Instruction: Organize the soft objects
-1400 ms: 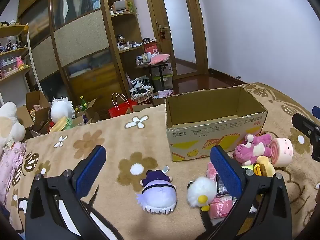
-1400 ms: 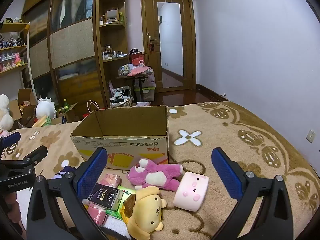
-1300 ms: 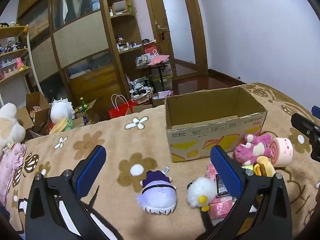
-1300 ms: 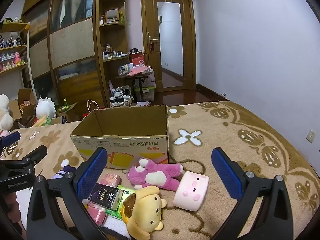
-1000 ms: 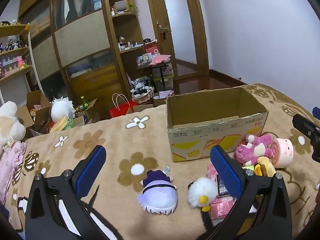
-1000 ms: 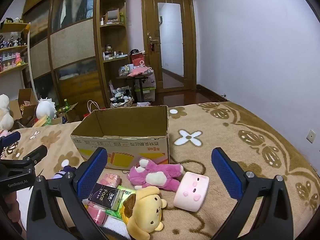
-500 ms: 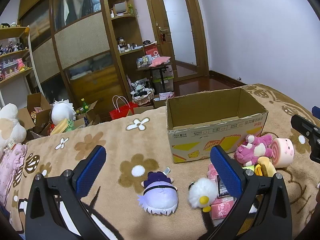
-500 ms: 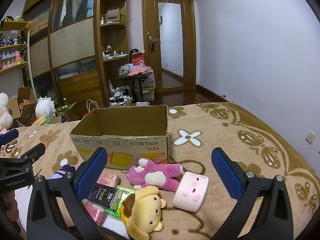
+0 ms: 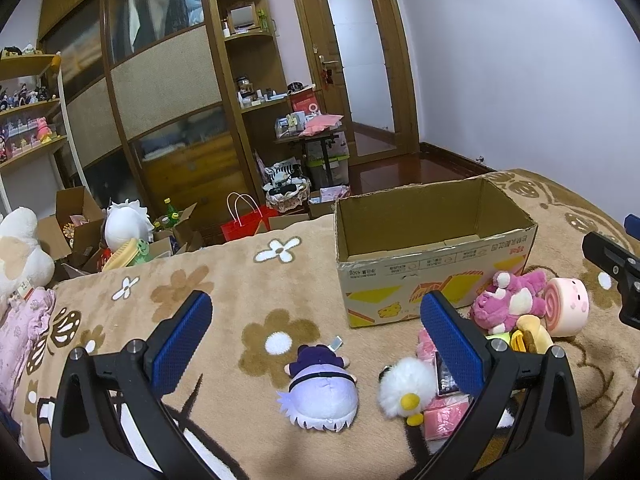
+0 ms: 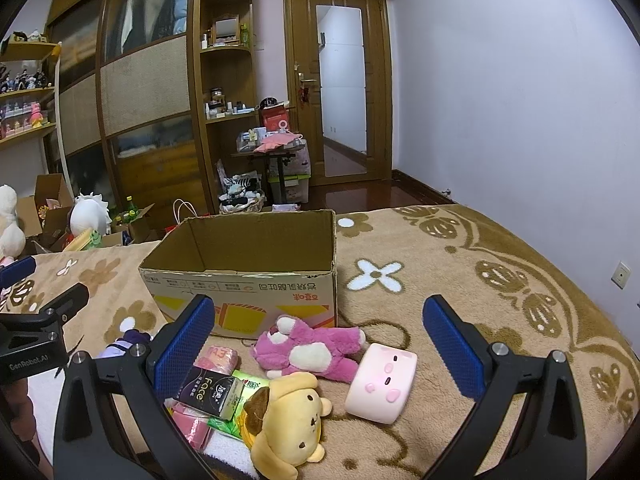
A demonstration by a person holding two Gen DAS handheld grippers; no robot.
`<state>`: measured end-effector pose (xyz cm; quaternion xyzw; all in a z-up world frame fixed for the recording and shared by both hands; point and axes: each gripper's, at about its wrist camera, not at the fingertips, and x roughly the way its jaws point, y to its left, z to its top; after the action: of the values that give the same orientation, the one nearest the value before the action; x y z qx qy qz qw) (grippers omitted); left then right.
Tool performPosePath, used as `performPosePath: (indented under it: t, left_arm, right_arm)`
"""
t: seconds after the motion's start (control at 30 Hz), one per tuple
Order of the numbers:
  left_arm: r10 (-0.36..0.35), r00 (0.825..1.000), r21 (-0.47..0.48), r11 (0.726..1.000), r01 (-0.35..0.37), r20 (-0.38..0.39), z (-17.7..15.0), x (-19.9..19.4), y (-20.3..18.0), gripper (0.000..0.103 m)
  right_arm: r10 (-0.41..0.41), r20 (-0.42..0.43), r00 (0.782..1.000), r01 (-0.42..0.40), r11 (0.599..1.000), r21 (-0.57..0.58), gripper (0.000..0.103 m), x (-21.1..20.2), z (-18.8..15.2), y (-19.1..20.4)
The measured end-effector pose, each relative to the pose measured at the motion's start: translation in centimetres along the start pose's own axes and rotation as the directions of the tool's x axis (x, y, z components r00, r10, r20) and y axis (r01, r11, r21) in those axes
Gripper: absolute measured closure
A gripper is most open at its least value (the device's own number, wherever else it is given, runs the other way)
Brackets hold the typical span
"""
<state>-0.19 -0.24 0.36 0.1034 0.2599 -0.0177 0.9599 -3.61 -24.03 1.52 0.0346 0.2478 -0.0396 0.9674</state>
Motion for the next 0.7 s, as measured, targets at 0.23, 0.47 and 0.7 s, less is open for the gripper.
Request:
performPosePath:
  t: [0.23, 0.47, 0.7]
  left_arm:
    - [0.002, 1.000, -0.004, 1.000, -0.002, 0.013, 0.18, -0.11, 0.11, 0.000]
    - [0.002, 1.000, -0.005, 1.000, -0.002, 0.015, 0.13, -0.07, 0.11, 0.000]
    - [0.002, 1.000, -0.007, 1.000, -0.002, 0.015, 0.10, -0.10, 0.19, 0.000]
  right_arm:
    - [0.000, 0.000, 1.000, 0.000, 1.000, -0.002, 0.000, 0.02, -0.01, 0.03]
    - [-0.002, 0.004, 1.000, 0.002, 1.000, -0.003, 0.000, 0.27, -0.38, -0.69]
    - [-0.004, 0.004, 1.000, 0.004, 1.000, -0.004, 0.000, 0.15, -0.22, -0.42]
